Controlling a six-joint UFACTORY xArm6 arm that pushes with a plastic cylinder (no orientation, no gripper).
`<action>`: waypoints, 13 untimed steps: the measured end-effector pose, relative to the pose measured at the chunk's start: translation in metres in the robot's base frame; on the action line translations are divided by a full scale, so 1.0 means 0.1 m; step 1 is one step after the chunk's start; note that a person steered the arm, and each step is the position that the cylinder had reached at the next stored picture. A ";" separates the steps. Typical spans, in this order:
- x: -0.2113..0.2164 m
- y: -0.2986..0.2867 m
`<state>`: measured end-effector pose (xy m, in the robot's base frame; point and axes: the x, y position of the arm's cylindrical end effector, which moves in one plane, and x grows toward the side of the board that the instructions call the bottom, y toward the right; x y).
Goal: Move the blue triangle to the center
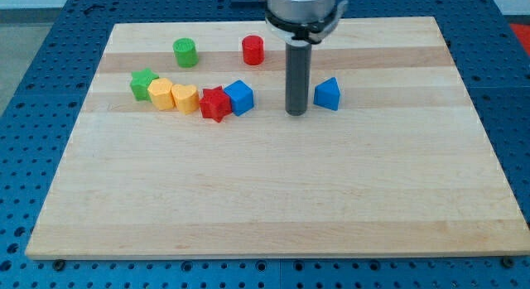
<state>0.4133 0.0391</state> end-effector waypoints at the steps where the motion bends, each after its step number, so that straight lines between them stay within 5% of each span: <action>1: 0.04 0.43; 3: 0.00 1.27; 5: -0.20 1.24; 13: -0.50 -0.04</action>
<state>0.3629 0.0350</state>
